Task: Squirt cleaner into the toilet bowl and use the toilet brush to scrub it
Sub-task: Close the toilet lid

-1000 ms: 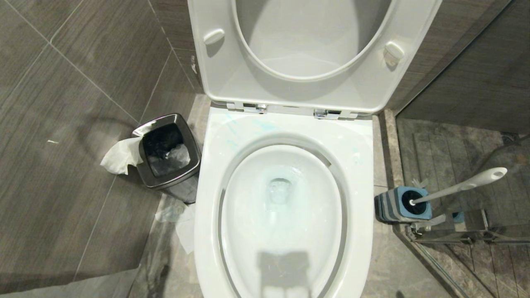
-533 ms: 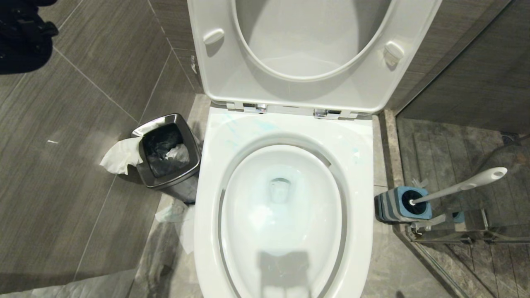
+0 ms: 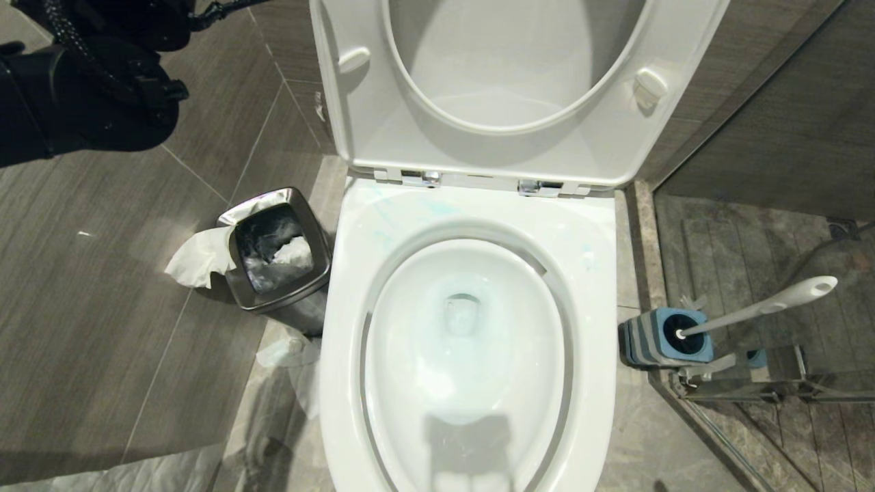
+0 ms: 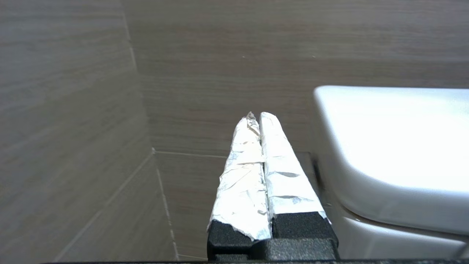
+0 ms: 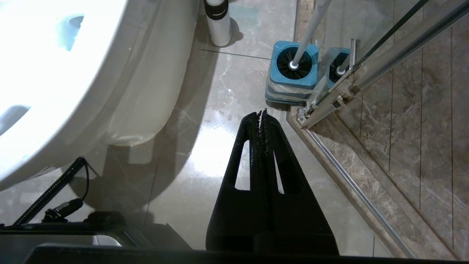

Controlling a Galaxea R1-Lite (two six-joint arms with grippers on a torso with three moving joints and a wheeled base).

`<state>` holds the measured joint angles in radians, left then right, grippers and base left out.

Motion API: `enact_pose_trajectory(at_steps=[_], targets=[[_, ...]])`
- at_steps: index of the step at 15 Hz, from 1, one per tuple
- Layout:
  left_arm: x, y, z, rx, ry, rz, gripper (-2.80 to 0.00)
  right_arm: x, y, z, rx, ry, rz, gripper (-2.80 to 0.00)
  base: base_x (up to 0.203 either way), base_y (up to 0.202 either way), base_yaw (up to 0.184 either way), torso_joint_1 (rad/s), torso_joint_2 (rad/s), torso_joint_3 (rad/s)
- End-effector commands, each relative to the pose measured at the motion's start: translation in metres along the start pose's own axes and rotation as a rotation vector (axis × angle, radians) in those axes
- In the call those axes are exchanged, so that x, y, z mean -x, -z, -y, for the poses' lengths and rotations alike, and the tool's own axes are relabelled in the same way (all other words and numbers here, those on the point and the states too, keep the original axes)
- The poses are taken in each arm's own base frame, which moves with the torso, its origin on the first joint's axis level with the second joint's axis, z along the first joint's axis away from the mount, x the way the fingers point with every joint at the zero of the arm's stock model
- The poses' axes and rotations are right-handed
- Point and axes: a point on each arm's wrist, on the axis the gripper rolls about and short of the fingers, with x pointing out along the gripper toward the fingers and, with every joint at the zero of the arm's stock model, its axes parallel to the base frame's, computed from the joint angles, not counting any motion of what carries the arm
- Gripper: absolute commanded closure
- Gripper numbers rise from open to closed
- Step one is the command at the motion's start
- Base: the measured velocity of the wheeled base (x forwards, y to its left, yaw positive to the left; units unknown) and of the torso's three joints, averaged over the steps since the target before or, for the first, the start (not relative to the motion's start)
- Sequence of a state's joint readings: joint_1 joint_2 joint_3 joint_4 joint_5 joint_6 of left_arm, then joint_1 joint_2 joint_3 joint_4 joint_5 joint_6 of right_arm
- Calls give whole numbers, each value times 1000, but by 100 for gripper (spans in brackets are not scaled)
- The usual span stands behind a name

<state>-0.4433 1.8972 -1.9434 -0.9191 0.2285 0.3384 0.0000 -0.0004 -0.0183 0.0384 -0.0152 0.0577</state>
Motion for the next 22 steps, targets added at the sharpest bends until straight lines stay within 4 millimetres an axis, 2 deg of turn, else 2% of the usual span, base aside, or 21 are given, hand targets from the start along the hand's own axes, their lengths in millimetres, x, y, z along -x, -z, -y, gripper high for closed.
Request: enact_pose_trajectory(at_steps=[1, 7, 14, 22], targets=[[2, 4, 8, 9, 13, -9, 0, 0, 0, 0, -1, 0, 0, 0, 0, 0, 0, 0, 0, 0], [4, 20, 19, 13, 14, -48, 0, 0, 0, 0, -1, 0, 0, 0, 0, 0, 0, 0, 0, 0], [11, 62, 39, -31, 106, -246, 0, 0, 0, 0, -1, 0, 0, 0, 0, 0, 0, 0, 0, 0], [12, 66, 41, -39, 119, -273, 0, 0, 0, 0, -1, 0, -1, 0, 0, 0, 0, 0, 0, 0]])
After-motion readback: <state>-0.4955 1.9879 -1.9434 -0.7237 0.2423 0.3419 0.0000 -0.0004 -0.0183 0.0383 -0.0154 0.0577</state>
